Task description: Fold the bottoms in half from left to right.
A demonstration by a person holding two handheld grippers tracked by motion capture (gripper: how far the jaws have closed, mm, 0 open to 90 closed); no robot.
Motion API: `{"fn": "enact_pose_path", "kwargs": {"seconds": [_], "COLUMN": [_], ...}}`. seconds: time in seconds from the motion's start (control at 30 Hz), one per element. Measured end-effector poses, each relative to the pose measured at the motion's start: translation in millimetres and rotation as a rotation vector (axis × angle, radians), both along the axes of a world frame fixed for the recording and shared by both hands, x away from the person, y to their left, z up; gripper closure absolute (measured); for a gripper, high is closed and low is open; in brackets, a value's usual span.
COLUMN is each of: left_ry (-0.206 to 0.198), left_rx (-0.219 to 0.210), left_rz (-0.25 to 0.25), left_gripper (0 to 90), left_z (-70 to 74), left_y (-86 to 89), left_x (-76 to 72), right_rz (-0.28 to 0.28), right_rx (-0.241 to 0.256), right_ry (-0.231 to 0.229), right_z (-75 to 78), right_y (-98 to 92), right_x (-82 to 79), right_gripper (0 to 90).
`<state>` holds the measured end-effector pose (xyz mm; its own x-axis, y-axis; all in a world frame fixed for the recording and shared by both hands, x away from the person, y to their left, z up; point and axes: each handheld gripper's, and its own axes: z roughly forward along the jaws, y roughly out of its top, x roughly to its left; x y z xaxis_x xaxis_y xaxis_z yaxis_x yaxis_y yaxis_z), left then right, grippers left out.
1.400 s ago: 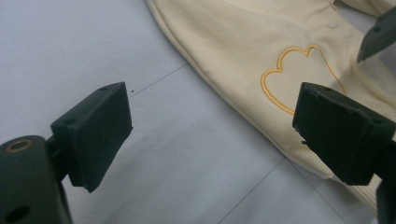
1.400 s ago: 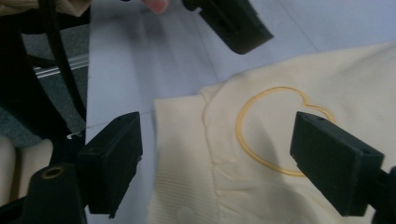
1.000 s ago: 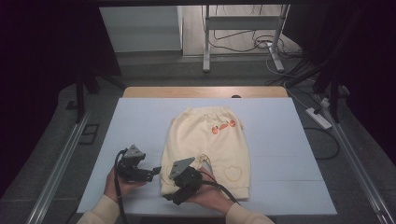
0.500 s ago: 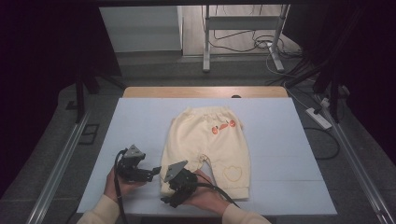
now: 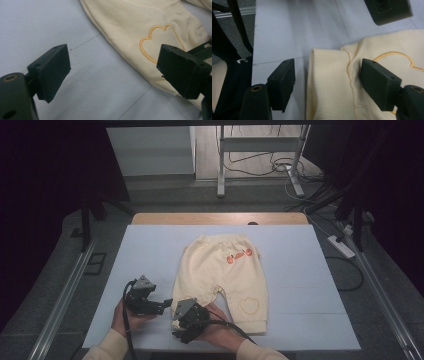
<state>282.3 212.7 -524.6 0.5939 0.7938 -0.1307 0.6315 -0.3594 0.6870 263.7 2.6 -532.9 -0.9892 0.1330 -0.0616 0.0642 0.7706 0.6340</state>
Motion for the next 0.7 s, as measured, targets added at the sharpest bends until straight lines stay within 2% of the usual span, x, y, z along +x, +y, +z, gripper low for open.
{"fn": "enact_pose_path", "kwargs": {"seconds": [0.1, 0.13, 0.23, 0.3, 0.33, 0.37, 0.43, 0.57, 0.7], "left_ry": [-0.001, -0.001, -0.001, -0.001, -0.002, -0.002, -0.002, -0.003, -0.005], "left_rx": [0.000, -0.001, -0.001, -0.001, -0.002, -0.002, -0.003, -0.004, -0.005], "left_rz": [0.000, 0.000, 0.000, 0.000, -0.001, 0.000, 0.001, 0.003, 0.005], "left_gripper": [11.5, 11.5, 11.5, 11.5, 11.5, 11.5, 11.5, 11.5, 11.5], "left_z": [0.1, 0.1, 0.1, 0.1, 0.1, 0.1, 0.2, 0.5, 0.7], "left_y": [0.1, 0.1, 0.2, 0.3, 0.4, 0.5, 0.7, 1.1, 1.5], "left_x": [-0.2, -0.2, -0.2, -0.2, -0.2, -0.1, -0.2, -0.3, -0.1], "right_rz": [-0.003, -0.014, -0.021, -0.019, -0.020, -0.020, -0.022, -0.035, -0.040], "right_rx": [-0.001, -0.002, -0.007, -0.020, -0.020, -0.020, -0.023, 0.004, 0.034], "right_ry": [-0.004, -0.014, -0.030, -0.053, -0.077, -0.077, -0.066, -0.028, -0.005], "right_z": [0.5, 1.3, 2.7, 5.0, 6.1, 6.1, 8.4, 11.5, 15.4], "right_y": [-0.5, -1.1, -2.1, -3.7, -5.3, -5.3, -7.3, -11.0, -14.2], "right_x": [0.2, 0.3, 0.6, 1.0, 1.2, 1.2, 3.8, 7.9, 10.7], "right_gripper": [32.4, 39.2, 45.8, 56.4, 65.0, 65.0, 70.5, 76.7, 78.7]}}
